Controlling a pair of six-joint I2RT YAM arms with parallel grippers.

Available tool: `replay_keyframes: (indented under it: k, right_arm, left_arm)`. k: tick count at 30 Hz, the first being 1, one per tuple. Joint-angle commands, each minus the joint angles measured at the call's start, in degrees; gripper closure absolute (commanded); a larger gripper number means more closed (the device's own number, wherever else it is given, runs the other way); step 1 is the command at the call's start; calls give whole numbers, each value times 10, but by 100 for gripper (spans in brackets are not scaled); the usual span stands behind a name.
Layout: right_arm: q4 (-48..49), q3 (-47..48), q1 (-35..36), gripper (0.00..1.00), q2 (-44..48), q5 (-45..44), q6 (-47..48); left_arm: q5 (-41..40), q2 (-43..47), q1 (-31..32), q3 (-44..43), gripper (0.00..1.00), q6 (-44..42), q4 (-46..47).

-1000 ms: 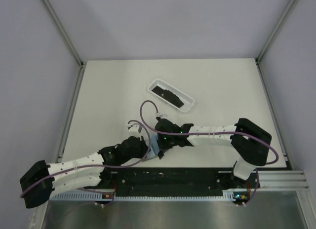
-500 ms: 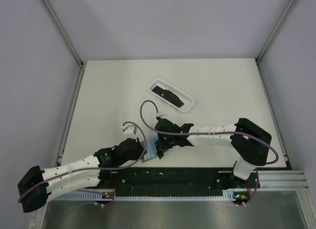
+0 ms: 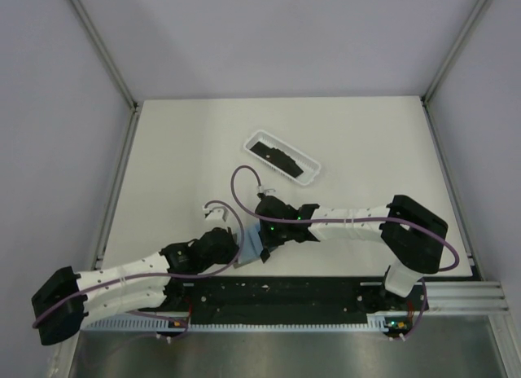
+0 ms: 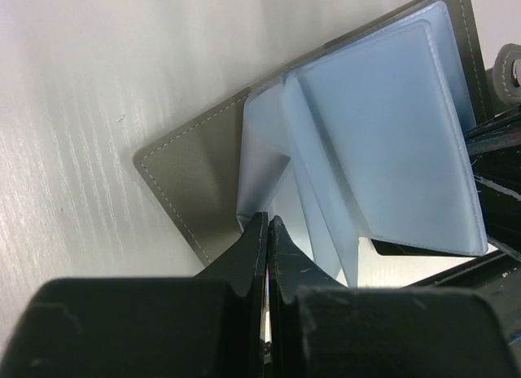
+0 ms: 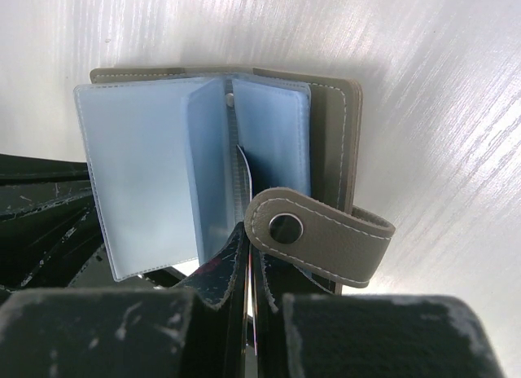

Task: Put the credit cards into the card holder
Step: Insert the credit card into the card holder.

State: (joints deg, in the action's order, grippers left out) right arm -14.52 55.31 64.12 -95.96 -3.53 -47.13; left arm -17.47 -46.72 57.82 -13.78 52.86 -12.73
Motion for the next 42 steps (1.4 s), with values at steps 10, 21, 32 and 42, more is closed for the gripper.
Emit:
replay_keyframes:
  k: [10,21,32,42]
  right_arm:
    - [-32,-3,7,100,-14,-19,6]
    - [-32,-3,7,100,-13,-19,5]
    - [-32,-6,7,100,-15,-19,3]
    - [-31,-6,8,100,-17,-19,1]
  left_arm:
    - [-63,106,1,-33,100,8,-99]
    - [-45,105,1,-86,100,-8,-121]
    - [-28,103,1,-89,100,-61,-7]
    - [17,-36,1,-71,100,-65,91]
